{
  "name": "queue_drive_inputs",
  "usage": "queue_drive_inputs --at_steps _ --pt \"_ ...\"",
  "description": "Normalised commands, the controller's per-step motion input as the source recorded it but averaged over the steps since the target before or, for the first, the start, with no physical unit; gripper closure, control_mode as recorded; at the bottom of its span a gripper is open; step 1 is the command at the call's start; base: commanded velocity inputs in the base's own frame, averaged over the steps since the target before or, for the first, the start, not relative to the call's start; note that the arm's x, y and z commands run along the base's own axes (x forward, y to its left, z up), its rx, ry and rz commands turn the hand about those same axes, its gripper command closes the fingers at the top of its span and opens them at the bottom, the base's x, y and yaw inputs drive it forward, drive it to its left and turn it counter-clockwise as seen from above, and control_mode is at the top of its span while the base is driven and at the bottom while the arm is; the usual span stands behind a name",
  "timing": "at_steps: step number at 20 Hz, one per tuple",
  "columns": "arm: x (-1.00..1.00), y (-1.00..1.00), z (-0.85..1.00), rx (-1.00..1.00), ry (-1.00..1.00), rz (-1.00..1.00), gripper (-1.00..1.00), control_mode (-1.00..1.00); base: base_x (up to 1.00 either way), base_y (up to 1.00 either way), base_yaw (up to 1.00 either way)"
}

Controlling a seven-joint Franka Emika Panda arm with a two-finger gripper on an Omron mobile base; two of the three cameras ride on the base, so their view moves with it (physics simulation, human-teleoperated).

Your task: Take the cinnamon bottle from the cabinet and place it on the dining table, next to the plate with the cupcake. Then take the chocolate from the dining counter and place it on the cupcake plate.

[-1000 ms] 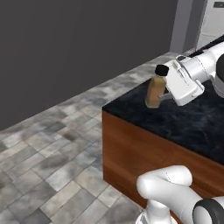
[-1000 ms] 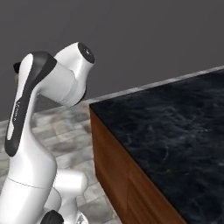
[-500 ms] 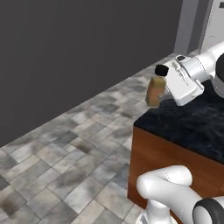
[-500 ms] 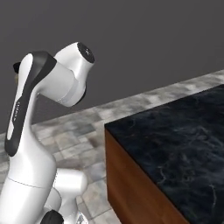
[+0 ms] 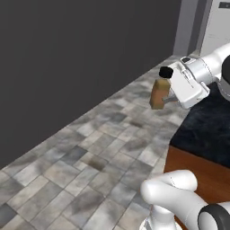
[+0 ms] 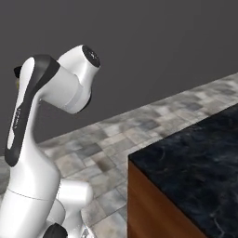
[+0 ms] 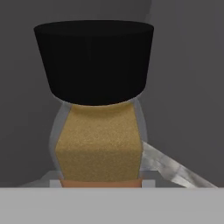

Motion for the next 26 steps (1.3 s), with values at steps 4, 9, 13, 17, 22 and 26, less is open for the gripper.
queue_drive_inputs --at_steps 4,9,13,17,22,26 --pt "0.00 0.00 0.00 0.00 0.00 0.00 1.00 1.00 0.48 0.73 -0.17" --pt "0.00 0.00 0.00 0.00 0.00 0.00 1.00 1.00 0.50 0.62 -0.27" --pt "0.00 0.00 0.00 0.00 0.00 0.00 1.00 1.00 0.65 0.39 -0.43" --pt "0.00 0.00 0.00 0.00 0.00 0.00 1.00 1.00 0.71 0.36 -0.44" --pt "0.00 0.00 0.00 0.00 0.00 0.00 1.00 1.00 0.77 0.37 -0.38" --pt "0.00 0.00 0.00 0.00 0.00 0.00 1.00 1.00 0.91 0.32 -0.23"
